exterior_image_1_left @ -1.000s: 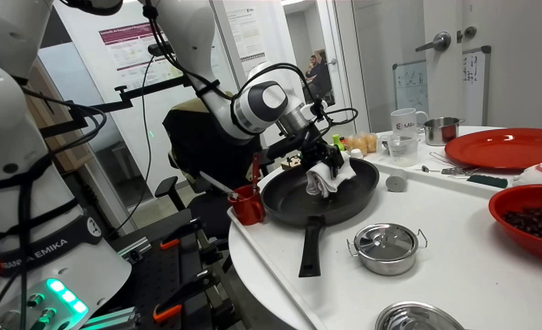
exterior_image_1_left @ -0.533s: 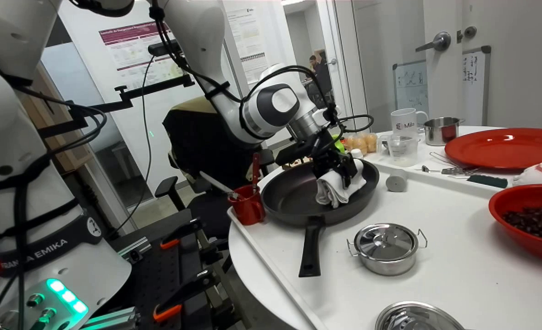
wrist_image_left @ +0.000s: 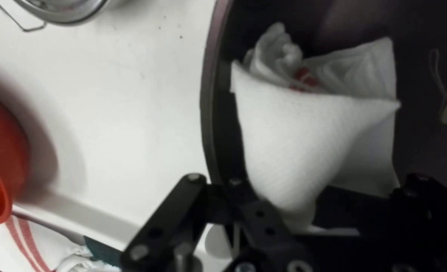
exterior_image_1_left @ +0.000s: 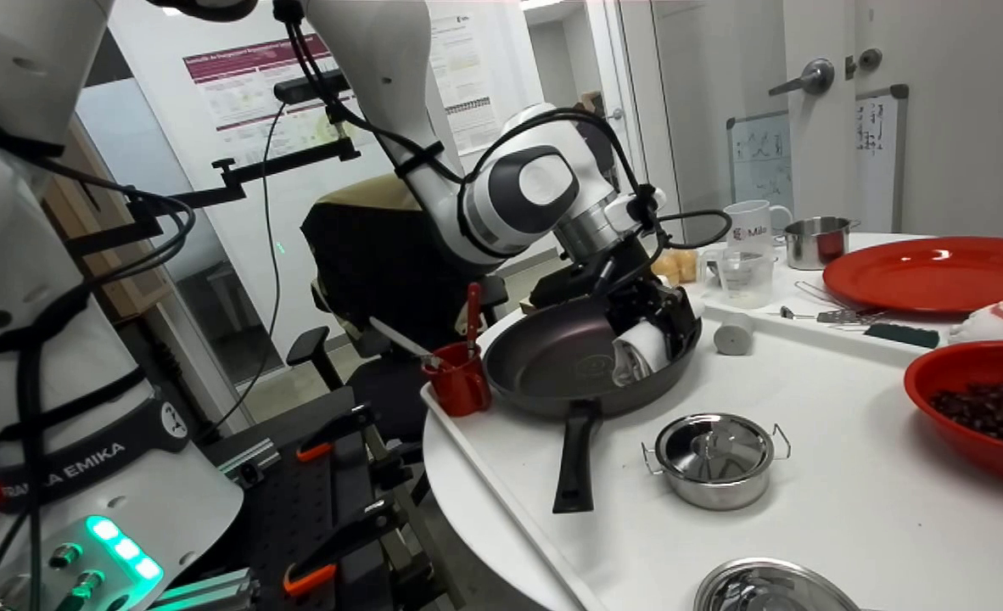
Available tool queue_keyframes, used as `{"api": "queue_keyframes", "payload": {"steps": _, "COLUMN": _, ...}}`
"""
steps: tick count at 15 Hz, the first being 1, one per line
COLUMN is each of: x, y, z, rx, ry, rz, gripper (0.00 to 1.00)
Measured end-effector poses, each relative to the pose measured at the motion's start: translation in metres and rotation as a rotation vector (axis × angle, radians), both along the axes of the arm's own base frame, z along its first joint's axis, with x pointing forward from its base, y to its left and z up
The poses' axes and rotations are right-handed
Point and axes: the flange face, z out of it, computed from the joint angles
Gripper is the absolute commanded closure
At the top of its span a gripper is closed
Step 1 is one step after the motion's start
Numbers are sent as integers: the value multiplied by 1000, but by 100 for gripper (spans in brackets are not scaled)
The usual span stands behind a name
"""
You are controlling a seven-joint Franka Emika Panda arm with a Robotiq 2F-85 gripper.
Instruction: Use the white cloth to wipe the pan
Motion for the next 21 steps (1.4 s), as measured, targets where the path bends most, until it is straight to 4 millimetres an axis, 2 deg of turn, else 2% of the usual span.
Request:
{"api": "queue_keyframes", "payload": {"steps": 3, "x": -1, "y": -1, "z": -1, "rx": 2, "ry": 2, "rz": -4, "gripper": 94}}
{"api": "queue_keyframes", "payload": {"steps": 6, "x": -3, "y": 12, "z": -6, "rx": 9, "ry": 11, "rz": 15, "gripper": 94}}
{"api": "queue_keyframes", "payload": {"steps": 15, "x": -26, "y": 92, "z": -25, "rx": 36, "ry": 61, "rz": 154, "gripper": 94}}
{"api": "queue_keyframes", "payload": {"steps": 21, "x": -38, "y": 125, "z": -28, "rx": 34, "ry": 77, "rz": 235, "gripper": 94}}
